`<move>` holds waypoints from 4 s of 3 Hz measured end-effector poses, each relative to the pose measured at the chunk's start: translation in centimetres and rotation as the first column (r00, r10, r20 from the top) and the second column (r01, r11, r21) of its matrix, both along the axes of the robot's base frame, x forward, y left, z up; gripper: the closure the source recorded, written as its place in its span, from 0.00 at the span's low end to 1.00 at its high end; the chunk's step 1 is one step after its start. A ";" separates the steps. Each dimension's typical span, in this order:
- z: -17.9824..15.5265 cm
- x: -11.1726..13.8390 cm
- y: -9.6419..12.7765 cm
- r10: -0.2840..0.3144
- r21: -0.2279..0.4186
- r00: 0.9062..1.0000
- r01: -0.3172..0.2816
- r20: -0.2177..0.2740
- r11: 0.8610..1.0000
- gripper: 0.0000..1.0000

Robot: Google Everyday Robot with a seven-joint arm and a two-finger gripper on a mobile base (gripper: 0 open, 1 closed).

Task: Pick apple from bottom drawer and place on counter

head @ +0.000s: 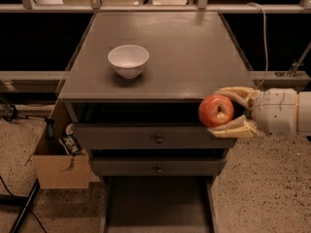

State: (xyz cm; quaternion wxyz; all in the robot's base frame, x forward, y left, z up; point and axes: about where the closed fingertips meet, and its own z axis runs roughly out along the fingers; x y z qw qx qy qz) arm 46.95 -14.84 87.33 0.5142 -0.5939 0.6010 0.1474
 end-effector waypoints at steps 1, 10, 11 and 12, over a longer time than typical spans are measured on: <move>1.8 1.6 0.6 0.011 0.030 1.000 -0.011 0.009 0.999 1.00; -2.0 20.9 2.4 -0.046 0.037 0.985 0.053 -0.169 0.998 0.81; -2.0 20.9 2.4 -0.046 0.037 0.985 0.053 -0.169 0.998 0.57; -2.0 20.9 2.4 -0.046 0.037 0.985 0.053 -0.169 0.998 0.28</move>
Offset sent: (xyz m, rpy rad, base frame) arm 0.0877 0.0322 0.0856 0.0392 -0.0498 0.0249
